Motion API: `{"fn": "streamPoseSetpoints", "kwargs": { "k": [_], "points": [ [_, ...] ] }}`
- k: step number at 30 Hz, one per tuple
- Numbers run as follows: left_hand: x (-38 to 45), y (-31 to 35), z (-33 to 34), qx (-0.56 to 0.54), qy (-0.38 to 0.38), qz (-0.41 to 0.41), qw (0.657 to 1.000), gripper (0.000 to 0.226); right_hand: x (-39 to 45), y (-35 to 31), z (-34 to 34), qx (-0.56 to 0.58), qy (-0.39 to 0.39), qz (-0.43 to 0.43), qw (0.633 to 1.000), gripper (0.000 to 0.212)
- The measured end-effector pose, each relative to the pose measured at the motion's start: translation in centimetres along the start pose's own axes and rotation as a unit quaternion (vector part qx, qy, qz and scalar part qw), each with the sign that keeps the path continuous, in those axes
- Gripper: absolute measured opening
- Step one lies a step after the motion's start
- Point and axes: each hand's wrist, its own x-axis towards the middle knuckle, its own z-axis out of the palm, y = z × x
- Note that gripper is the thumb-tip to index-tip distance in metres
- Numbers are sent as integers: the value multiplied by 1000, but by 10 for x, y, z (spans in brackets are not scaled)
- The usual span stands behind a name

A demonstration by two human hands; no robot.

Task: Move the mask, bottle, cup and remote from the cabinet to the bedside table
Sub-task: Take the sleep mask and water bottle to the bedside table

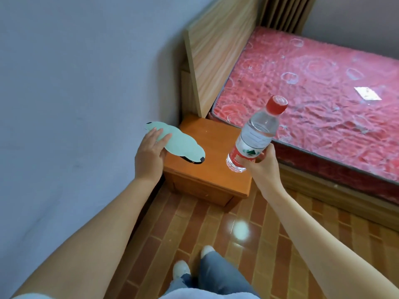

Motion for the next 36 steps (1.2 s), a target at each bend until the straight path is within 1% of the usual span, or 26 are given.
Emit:
{"fn": "streamPoseSetpoints", "kwargs": {
  "k": [6,13,18,25,32,36],
  "points": [
    [66,-7,36,-14,-16,22,1000,45,61,13,9,1,27,31,999,75],
    [149,-4,82,-32,-33,42,998,43,135,14,9,4,40,20,999,74],
    [196,-4,115,-44,-50,47,997,40,183,18,8,9,50,33,998,73],
    [230,-10,146,-47,-84,61,993,40,218,25,16,16,61,49,997,70],
    [255,-28,174,-40,-131,70,988,40,239,39,37,28,83,94,992,68],
    [260,-47,195,-50,-166,49,984,42,255,50,53,26,93,116,989,67]
  ]
}}
